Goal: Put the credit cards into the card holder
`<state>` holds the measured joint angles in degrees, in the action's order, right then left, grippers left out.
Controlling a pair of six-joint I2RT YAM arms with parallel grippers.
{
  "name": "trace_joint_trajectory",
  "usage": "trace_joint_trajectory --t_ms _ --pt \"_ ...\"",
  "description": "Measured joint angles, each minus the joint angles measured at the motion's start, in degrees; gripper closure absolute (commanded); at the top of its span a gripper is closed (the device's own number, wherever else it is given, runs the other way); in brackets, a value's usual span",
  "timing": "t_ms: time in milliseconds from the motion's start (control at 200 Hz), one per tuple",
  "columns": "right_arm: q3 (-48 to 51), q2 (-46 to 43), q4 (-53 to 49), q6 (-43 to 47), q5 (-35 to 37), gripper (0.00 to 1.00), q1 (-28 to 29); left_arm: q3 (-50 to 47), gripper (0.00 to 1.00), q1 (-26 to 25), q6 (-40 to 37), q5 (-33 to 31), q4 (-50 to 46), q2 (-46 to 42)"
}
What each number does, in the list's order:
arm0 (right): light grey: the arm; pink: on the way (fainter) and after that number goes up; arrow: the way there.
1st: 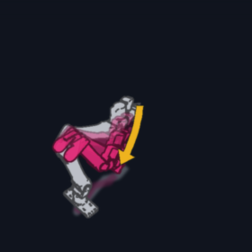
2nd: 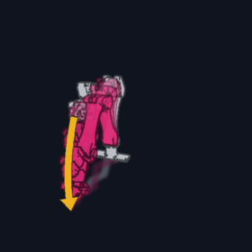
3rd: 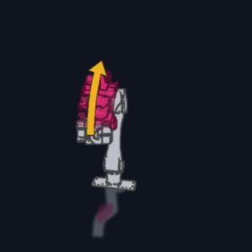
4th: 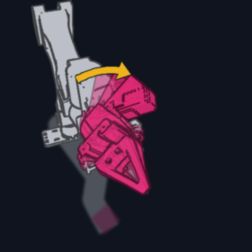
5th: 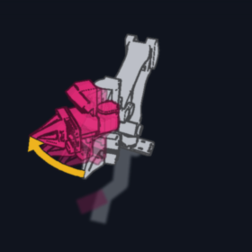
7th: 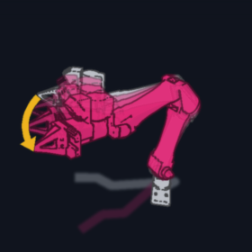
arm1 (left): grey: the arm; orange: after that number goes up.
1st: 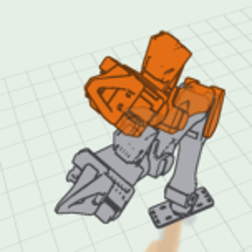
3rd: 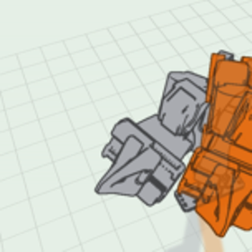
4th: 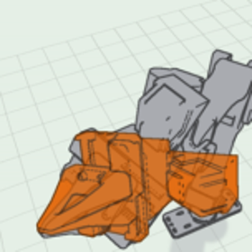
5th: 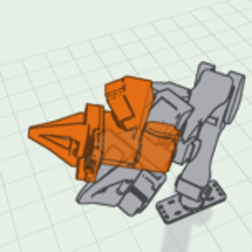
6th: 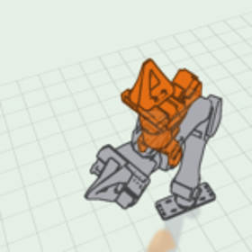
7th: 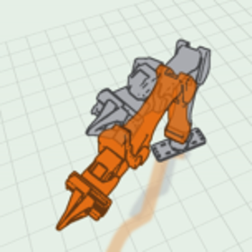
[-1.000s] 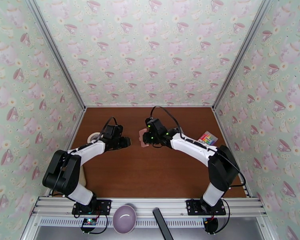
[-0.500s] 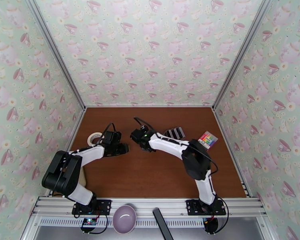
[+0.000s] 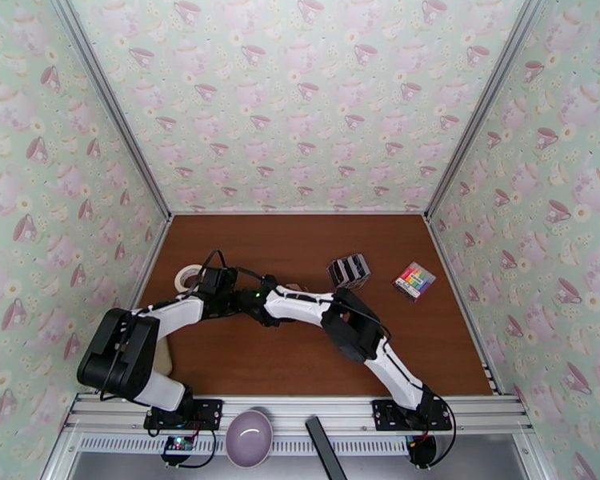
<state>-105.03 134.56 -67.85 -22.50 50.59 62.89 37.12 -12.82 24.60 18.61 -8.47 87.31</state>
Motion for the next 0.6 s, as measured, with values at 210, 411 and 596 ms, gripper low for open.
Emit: trace_joint_trajectory --t_ms 210,411,596 --pt "-0.5 0.0 0.0 -0.4 -2.9 0.87 1.5 -0.8 0.56 1.7 0.0 0.3 1.9 -0.2" --pt "-0.6 0.0 1.8 0.6 -8.4 0.71 1.4 -1.5 0.56 2.9 0.1 1.1 3.6 -0.2" --pt "0.0 -0.8 4.5 2.2 -14.5 0.52 1.0 -2.1 0.56 4.1 0.5 2.1 5.1 -0.1"
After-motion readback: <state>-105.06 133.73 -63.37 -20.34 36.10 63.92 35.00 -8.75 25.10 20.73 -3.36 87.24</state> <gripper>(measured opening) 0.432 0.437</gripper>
